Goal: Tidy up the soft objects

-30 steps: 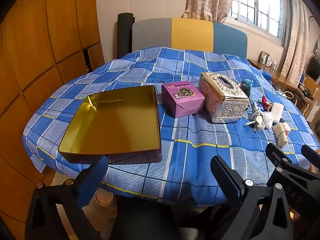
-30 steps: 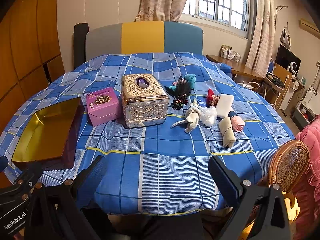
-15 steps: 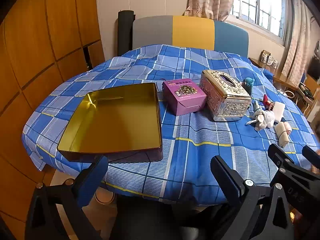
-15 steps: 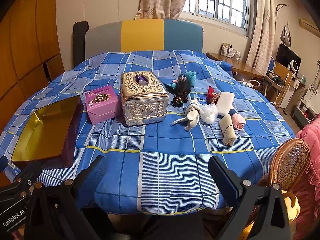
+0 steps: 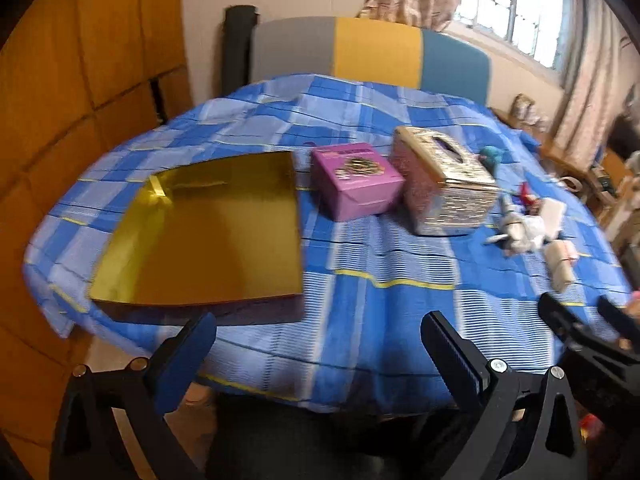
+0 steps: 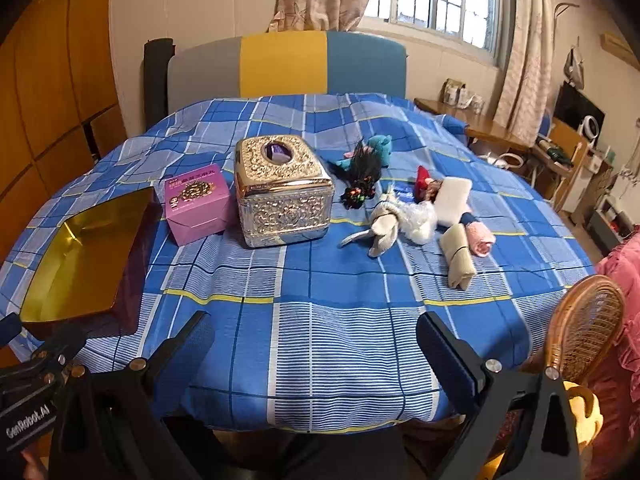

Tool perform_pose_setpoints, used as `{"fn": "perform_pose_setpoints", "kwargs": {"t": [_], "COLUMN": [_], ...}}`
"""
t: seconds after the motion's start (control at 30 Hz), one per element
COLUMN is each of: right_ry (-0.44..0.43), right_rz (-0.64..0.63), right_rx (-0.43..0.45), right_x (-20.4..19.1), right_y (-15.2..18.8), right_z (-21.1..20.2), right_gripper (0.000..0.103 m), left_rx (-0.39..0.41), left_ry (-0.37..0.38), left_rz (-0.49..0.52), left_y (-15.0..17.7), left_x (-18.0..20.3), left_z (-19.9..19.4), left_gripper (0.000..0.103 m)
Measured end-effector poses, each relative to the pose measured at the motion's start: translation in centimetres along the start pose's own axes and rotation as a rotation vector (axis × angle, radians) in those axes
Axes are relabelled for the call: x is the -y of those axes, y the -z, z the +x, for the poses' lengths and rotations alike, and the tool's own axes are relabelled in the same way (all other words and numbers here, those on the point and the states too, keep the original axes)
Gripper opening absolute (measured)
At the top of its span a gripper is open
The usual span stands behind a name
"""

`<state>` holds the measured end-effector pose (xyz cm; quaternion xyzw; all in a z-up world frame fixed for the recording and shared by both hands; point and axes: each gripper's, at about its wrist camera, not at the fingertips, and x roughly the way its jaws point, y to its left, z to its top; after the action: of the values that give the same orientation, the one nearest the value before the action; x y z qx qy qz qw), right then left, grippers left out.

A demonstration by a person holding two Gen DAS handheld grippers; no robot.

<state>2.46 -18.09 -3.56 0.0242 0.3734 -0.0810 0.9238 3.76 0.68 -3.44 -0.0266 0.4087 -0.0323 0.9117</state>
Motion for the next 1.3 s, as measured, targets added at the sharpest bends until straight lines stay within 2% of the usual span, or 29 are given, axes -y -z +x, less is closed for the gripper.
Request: {"fn": "perform_pose_setpoints", "kwargs": {"t": [0.07, 0.13, 0.2, 0.23, 0.37, 0.43, 0.63, 0.73, 0.8, 0.9, 1.0, 1.07, 1.23, 1.27, 1.3], "right_ry": [-0.037, -0.064, -0.065, -0.039, 0.004, -0.008, 0.066, 0.076, 0.068, 0.080, 0.056, 0.032, -0.006, -0.009, -0.012], "right_rz": [0.000, -0.012, -0.014, -0.029, 0.012, 0.073, 0.197, 0.261, 0.319, 0.348, 0.373, 0.376, 0.348, 0.345, 0.339], "right_rx": [-0.019, -0.051, -0.095, -0.118, -0.186, -0.199, -0.195, -0.256, -0.315, -0.385, -0.459, -0.476, -0.511, -0.506, -0.488], "right_x": [0.6, 1.4, 2.4, 3.2, 7.6, 9.6, 16.3, 18.9, 20.5, 22.5, 23.5, 23.4, 23.0, 23.1, 23.1], "right_y": [0.1, 0.4, 0.6, 0.5, 0.0, -0.5, -5.6, -7.6, -8.2, -8.3, -7.7, -7.3, -5.8, -5.6, -5.6], "right_z": [0.8, 2.3, 4.0, 5.0, 8.4, 9.5, 12.7, 15.5, 17.7, 19.5, 21.1, 21.7, 22.9, 23.0, 22.9], "right_gripper": [0.096, 0.086, 0.079, 0.075, 0.072, 0.072, 0.072, 0.072, 0.072, 0.065, 0.058, 0.054, 0.031, 0.030, 0.024], "left_rx": [-0.017, -0.055, -0.095, -0.112, -0.180, -0.215, -0.334, -0.413, -0.450, -0.433, -0.408, -0.395, -0.393, -0.382, -0.365], "left_ry": [0.073, 0.127, 0.159, 0.168, 0.211, 0.235, 0.383, 0.457, 0.469, 0.433, 0.445, 0.428, 0.453, 0.448, 0.443], "left_rz": [-0.006, -0.002, 0.025, 0.045, 0.112, 0.125, 0.162, 0.164, 0.176, 0.211, 0.220, 0.214, 0.271, 0.287, 0.300], "left_y": [0.2, 0.3, 0.4, 0.5, 0.9, 1.0, 1.1, 1.3, 1.5, 1.5, 1.2, 0.8, -0.2, -0.4, -0.7], "left_x": [0.2, 0.8, 2.0, 2.6, 5.1, 6.1, 9.0, 10.3, 11.2, 12.2, 13.2, 13.5, 16.0, 16.5, 17.1], "left_z": [0.7, 1.7, 2.7, 3.1, 4.7, 5.2, 7.0, 7.8, 8.3, 8.1, 8.5, 8.9, 9.8, 9.7, 9.9], "left_gripper": [0.103, 0.103, 0.103, 0.103, 0.103, 0.103, 0.103, 0.103, 0.103, 0.103, 0.103, 0.103, 0.103, 0.103, 0.103]}}
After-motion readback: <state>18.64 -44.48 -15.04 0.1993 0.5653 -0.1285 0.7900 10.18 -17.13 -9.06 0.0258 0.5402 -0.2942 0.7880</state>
